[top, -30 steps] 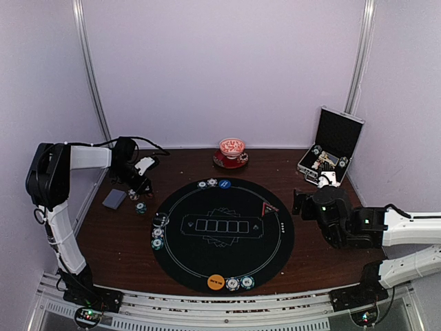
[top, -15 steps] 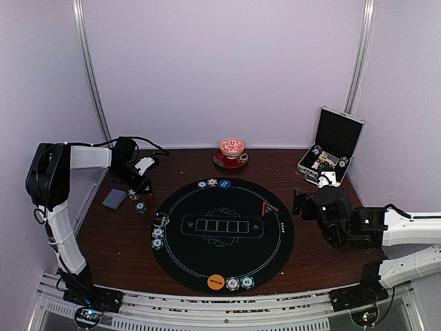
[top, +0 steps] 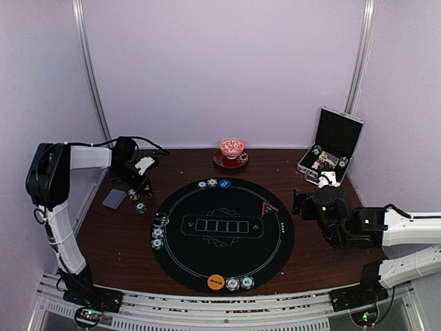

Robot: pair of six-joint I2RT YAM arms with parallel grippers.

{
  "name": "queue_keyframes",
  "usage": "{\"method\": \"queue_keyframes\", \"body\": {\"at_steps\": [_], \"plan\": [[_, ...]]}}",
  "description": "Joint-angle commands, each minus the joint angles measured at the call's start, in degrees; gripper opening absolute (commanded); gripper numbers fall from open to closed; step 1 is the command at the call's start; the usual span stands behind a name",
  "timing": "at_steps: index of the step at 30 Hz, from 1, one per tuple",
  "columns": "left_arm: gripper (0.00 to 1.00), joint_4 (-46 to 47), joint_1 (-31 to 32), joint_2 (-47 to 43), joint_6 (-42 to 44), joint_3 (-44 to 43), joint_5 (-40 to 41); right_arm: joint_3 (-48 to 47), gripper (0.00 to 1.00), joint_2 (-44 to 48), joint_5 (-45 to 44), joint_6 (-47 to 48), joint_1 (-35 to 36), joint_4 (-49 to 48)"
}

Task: Distribute texas hold em gaming equipment
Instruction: Pick up the poker chip from the pile of poker chips, then place the poker chip in the small blind area.

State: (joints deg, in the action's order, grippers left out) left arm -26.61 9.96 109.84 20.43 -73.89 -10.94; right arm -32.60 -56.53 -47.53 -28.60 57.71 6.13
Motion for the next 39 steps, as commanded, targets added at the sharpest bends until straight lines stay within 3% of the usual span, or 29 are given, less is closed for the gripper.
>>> {"method": "queue_keyframes", "body": {"at_steps": [1, 15, 20, 27, 39], "plan": [[0.22, 0.8, -0.2, -1.4, 0.0, 0.1, -0.5, -0.7, 1.00, -0.1, -0.1, 0.5, -0.3, -0.3], [0.22, 0.2, 0.1, -8.4, 1.0, 1.3, -3.5, -0.7, 1.00, -0.2, -0.3, 0.3, -0.3, -0.4], [0.22, -0.2, 3.2, -8.7, 1.7, -0.4, -2.7, -0.6, 1.00, -0.6, -0.5, 0.4, -0.3, -0.5], [0.22, -2.9, 10.1, -3.5, 1.9, -7.4, -0.6, -0.7, 1.00, -0.9, -1.0, 0.3, -0.3, -0.4], [0.23, -4.0, 16.3, 9.7, 0.7, -20.7, 0.8, -0.7, 1.00, -1.0, -1.1, 0.3, -0.2, -0.4]]}}
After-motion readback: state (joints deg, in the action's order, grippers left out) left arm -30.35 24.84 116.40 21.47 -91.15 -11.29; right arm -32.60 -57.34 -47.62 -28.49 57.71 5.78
